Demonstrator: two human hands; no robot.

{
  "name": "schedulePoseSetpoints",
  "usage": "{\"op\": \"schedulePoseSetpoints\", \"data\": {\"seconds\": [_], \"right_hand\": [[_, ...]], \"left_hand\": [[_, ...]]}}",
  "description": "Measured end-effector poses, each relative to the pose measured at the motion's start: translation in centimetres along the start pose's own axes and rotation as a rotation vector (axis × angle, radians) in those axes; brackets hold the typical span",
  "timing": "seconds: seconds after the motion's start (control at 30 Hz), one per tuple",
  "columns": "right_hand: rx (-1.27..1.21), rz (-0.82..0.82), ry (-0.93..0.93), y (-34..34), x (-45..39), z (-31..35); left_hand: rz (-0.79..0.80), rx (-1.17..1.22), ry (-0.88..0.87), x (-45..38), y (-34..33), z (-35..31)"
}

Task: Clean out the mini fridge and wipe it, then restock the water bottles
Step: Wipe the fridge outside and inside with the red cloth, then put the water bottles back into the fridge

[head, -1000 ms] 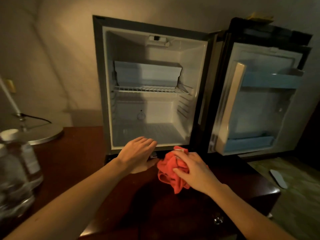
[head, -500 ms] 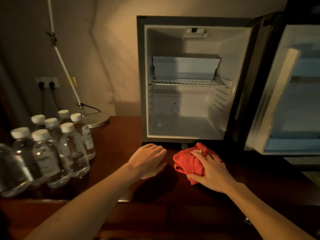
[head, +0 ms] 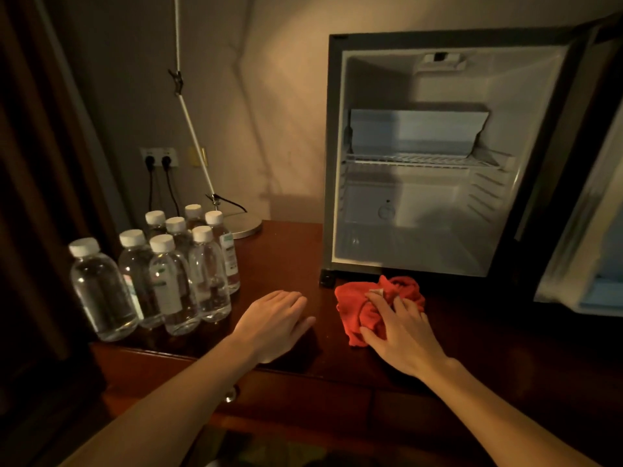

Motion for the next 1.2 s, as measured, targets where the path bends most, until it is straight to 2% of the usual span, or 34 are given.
{"op": "schedulePoseSetpoints", "data": {"seconds": [0.13,0.2,0.33,0.47,0.67,0.73,0.93,1.2], "right_hand": [[-0.083,-0.116,0.159,0.9,2.1,3.6],[-0.118,-0.122,0.231,0.7,3.2,5.8],[-0.21,-0.105,0.262,0.5,3.4,8.6],[-0.329,-0.011,0.3,0.0,3.0,11.3],[-0.463,0.165,0.298,-1.7,1.2,15.4],[-0.53,0.158,0.299,-2.8,0.3,16.2],[-0.505,0.129,0.266,-4.0,-1.4,17.0],[-0.462,0.325,0.324,-3.9,-3.0,18.5]], "left_hand": [[-0.031,0.011,0.01,0.8,-0.1,0.3],[-0.045,0.016,-0.001,1.0,0.0,0.4],[-0.078,0.005,0.015,2.4,0.8,1.6],[-0.13,0.06,0.1,5.2,1.6,3.0],[-0.174,-0.043,0.163,8.8,3.2,3.8],[-0.181,-0.033,0.203,9.9,3.7,4.4],[-0.163,-0.064,0.297,13.2,5.5,5.1],[-0.165,-0.126,0.457,15.6,7.2,6.7]]}}
Point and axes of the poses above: each hand's wrist, its own x-axis away from the middle knuckle, its own y-axis out of the back of the hand, z = x × y, the point moved 6 cm from there along -x, towards the middle knuckle, and after that the axes turned 13 degrees about -y, right-handed, at the moved point
